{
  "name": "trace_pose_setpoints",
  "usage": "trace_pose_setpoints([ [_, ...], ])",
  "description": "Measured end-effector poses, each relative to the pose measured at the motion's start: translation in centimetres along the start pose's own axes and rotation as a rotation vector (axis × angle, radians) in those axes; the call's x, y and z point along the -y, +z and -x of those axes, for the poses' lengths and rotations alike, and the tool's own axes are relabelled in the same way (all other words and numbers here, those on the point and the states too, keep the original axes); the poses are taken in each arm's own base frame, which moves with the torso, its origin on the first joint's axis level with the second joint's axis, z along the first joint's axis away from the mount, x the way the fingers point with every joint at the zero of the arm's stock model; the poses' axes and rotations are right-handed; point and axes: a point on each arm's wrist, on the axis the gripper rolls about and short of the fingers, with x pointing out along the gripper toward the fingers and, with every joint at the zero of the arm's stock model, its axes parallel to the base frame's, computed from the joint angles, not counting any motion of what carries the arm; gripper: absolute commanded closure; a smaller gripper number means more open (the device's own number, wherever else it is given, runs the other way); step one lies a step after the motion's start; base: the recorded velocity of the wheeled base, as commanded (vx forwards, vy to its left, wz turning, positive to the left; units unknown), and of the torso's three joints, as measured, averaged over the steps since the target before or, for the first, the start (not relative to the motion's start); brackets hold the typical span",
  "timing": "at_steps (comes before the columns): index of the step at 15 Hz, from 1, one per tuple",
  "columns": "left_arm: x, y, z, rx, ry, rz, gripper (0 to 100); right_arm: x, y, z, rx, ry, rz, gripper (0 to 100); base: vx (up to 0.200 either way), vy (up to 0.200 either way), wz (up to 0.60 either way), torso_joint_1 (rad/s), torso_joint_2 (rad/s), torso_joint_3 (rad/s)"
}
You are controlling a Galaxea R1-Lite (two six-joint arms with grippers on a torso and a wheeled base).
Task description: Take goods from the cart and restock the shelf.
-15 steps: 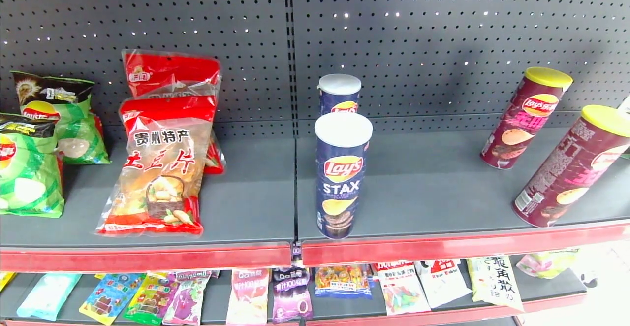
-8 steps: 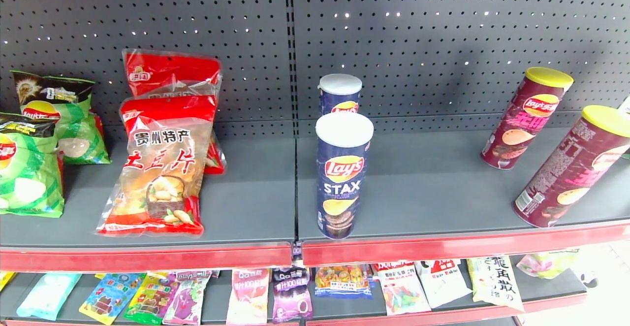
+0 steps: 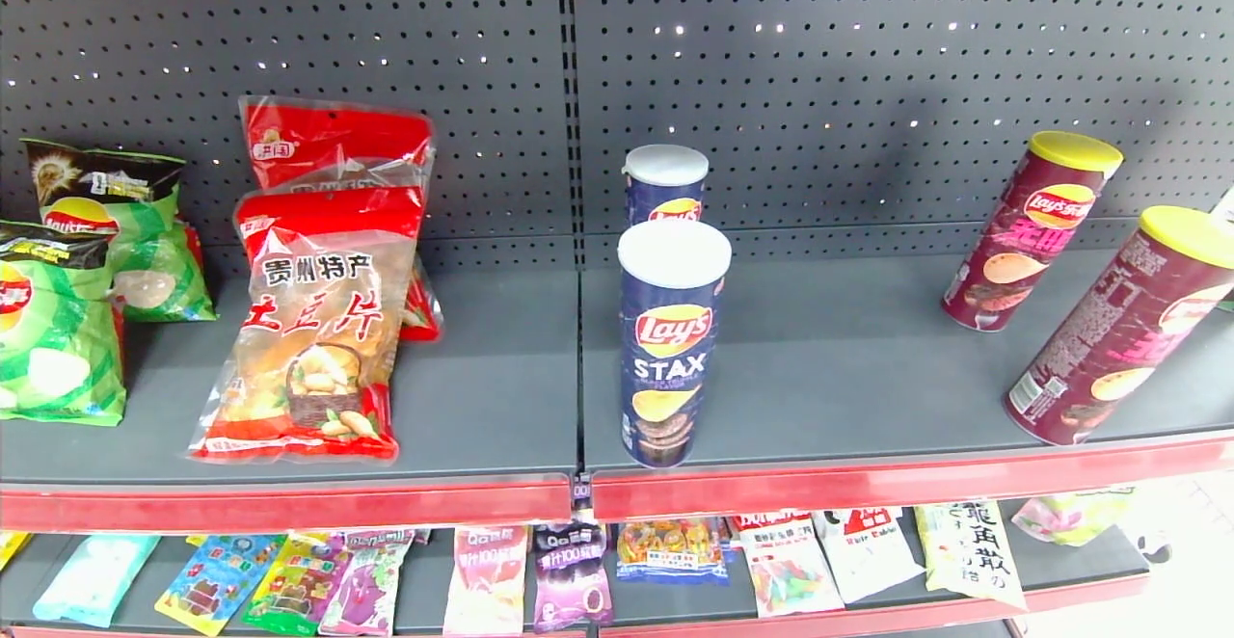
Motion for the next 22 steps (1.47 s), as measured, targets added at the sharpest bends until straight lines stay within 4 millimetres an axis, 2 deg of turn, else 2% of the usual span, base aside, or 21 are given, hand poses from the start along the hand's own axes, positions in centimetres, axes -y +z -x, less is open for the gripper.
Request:
trace_pose_setpoints([
  [2, 0.15, -0.11, -0.01, -0.006, -0.066, -0.009, 0, 0.0, 0.0, 0.0, 0.0, -0.001, 0.0, 0, 0.0, 0.0, 0.0, 0.0, 0.0, 0.0],
  [8, 0.14, -0.14, -0.02, -0.007, -0.063, -0.009, 0, 0.0, -0.01, 0.0, -0.001, -0.001, 0.0, 0, 0.0, 0.0, 0.0, 0.0, 0.0, 0.0],
  [22, 0.14, -0.14, -0.02, -0.007, -0.064, -0.009, 0, 0.0, 0.0, 0.0, 0.0, 0.0, 0.0, 0, 0.0, -0.2, 0.0, 0.004, 0.0, 0.001],
])
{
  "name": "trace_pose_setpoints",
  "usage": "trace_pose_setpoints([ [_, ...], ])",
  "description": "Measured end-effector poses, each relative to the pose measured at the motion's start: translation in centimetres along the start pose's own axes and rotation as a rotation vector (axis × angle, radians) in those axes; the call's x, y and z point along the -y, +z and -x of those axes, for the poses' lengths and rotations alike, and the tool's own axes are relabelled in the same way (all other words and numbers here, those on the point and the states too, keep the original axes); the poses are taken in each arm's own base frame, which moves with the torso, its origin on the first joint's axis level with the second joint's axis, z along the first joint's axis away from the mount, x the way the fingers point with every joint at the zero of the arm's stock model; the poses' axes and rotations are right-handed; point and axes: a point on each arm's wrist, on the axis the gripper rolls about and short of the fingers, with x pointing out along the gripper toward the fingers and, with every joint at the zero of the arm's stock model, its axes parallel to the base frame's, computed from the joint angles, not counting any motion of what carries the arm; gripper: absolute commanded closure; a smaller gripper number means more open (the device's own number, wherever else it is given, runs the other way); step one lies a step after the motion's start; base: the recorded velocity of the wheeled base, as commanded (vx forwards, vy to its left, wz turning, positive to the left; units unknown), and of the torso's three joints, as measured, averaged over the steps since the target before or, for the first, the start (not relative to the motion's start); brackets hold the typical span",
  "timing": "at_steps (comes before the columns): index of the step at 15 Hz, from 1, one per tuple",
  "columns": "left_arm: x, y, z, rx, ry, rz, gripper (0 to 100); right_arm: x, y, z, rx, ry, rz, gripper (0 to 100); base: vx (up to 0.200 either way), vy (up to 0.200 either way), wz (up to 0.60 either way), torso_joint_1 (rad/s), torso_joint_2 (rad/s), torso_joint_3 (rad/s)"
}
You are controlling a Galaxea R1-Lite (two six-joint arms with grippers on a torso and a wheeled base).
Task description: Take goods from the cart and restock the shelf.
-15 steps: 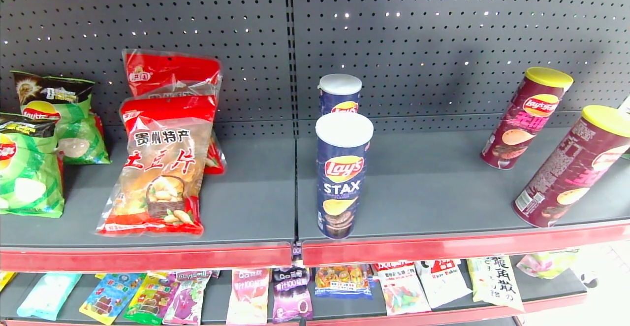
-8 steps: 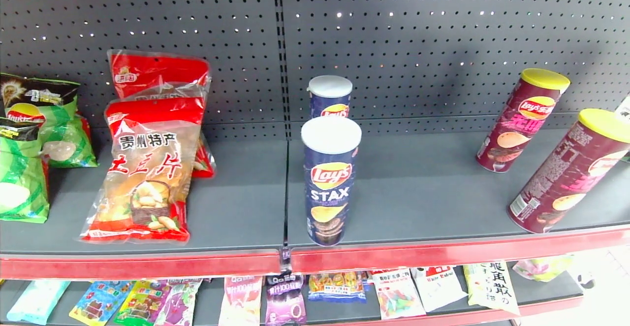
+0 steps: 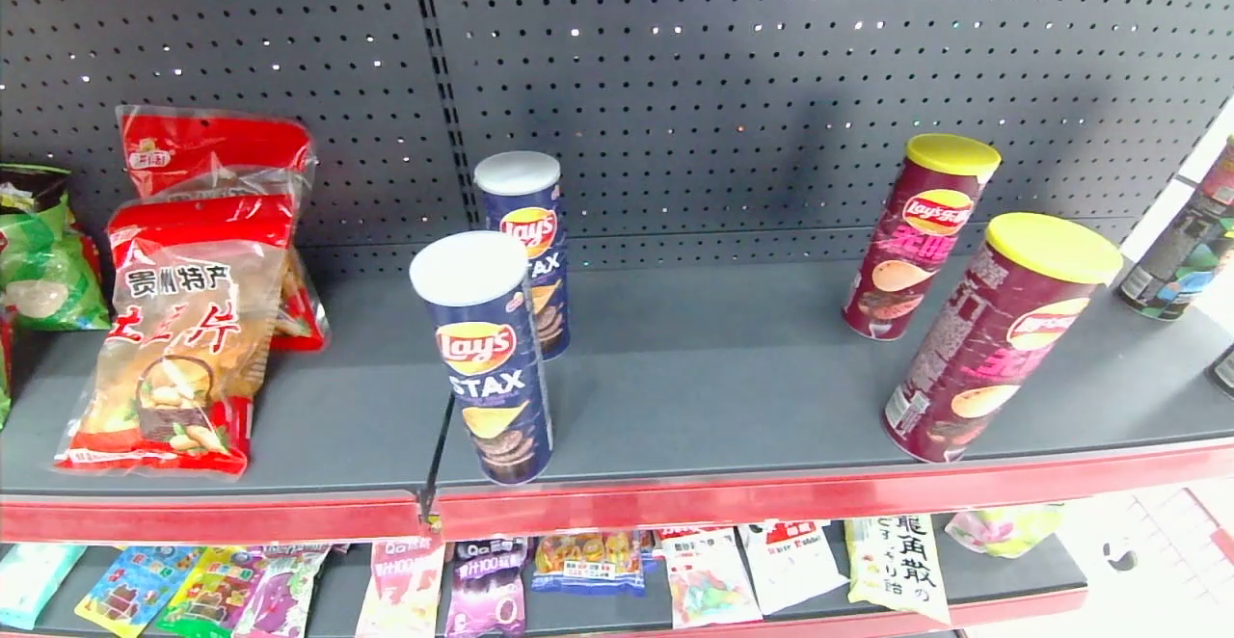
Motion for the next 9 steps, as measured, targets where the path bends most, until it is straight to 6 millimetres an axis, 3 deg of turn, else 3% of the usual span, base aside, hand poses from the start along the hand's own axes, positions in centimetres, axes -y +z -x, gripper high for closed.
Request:
trace_pose_setpoints([
  [9, 0.0, 0.0, 0.0, 0.0, 0.0, 0.0, 0, 0.0, 0.0, 0.0, 0.0, 0.0, -0.002, 0, 0.0, -0.2, 0.0, 0.003, 0.0, 0.002],
])
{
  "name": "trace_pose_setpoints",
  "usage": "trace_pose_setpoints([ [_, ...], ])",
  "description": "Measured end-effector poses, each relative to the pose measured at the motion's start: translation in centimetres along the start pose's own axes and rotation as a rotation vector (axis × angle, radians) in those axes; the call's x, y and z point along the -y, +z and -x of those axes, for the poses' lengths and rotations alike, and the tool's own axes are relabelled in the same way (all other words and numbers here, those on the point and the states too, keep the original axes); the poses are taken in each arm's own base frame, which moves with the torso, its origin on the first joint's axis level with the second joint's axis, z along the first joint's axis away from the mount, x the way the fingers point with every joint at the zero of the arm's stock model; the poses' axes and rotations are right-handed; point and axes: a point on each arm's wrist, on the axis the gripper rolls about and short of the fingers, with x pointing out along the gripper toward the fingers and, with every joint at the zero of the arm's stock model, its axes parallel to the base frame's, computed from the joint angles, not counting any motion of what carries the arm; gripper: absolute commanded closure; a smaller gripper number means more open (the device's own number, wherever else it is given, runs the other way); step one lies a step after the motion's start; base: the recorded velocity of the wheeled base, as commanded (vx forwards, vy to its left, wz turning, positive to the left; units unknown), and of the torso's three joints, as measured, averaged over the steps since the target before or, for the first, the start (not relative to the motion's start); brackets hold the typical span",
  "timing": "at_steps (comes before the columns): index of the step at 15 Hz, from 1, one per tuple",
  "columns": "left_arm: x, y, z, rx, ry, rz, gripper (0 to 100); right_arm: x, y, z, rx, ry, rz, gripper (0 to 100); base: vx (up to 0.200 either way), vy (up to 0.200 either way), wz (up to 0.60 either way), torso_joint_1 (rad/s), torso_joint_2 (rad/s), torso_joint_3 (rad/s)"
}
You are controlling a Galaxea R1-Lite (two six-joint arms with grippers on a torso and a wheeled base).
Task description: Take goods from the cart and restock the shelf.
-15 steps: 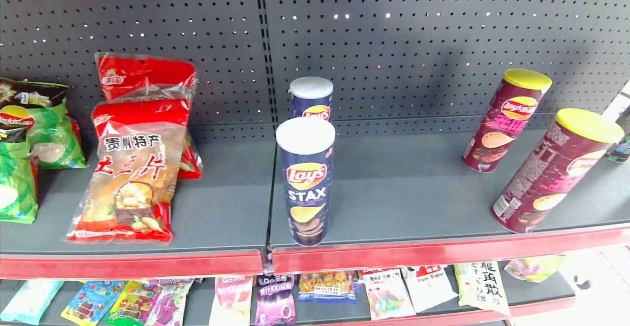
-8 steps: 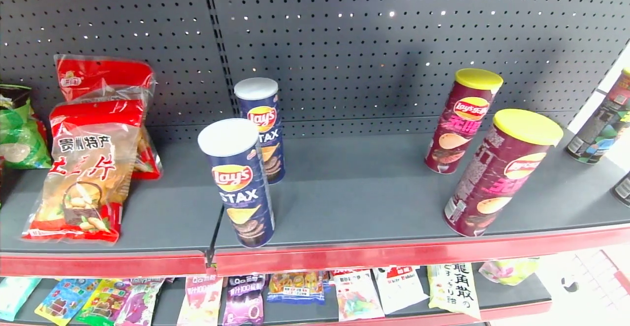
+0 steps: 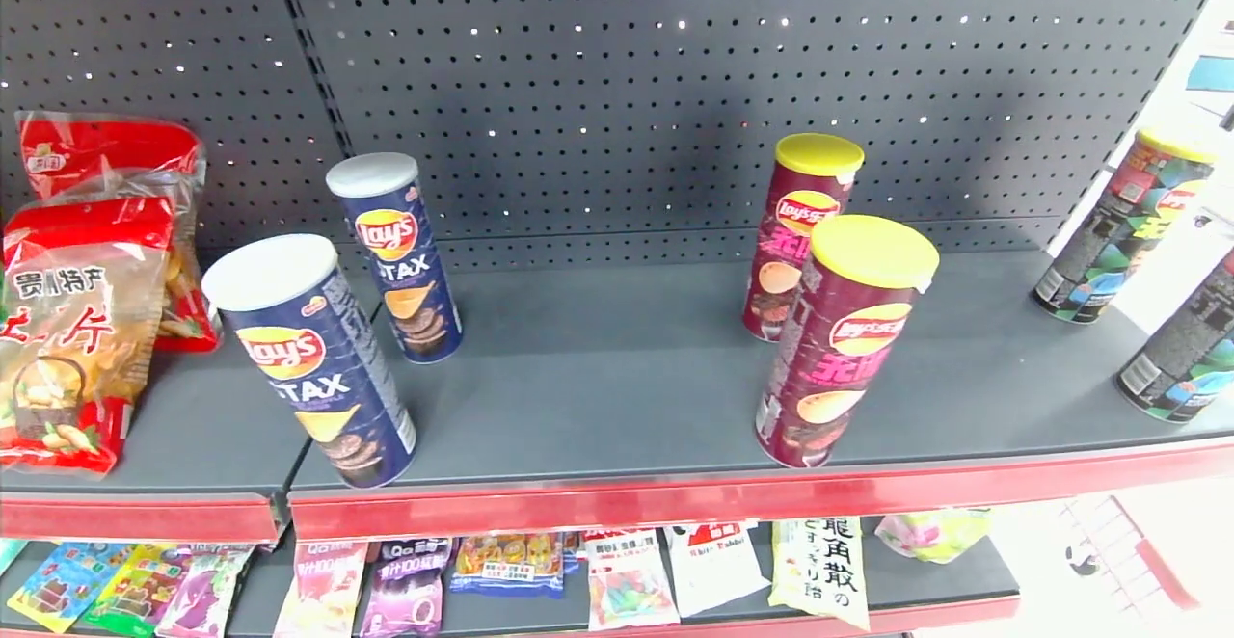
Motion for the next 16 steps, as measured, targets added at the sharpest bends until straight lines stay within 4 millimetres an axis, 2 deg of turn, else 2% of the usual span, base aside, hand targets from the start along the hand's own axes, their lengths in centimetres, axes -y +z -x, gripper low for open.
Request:
trace_pose_setpoints([
  [3, 0.0, 0.0, 0.0, 0.0, 0.0, 0.001, 0, 0.0, 0.0, 0.0, 0.0, 0.0, 0.0, 0, 0.0, -0.2, 0.0, 0.002, 0.0, 0.007],
  [16, 0.0, 0.0, 0.0, 0.0, 0.0, 0.001, 0, 0.0, -0.01, 0.0, -0.001, -0.002, 0.0, 0, 0.0, 0.0, 0.0, 0.0, 0.0, 0.0],
])
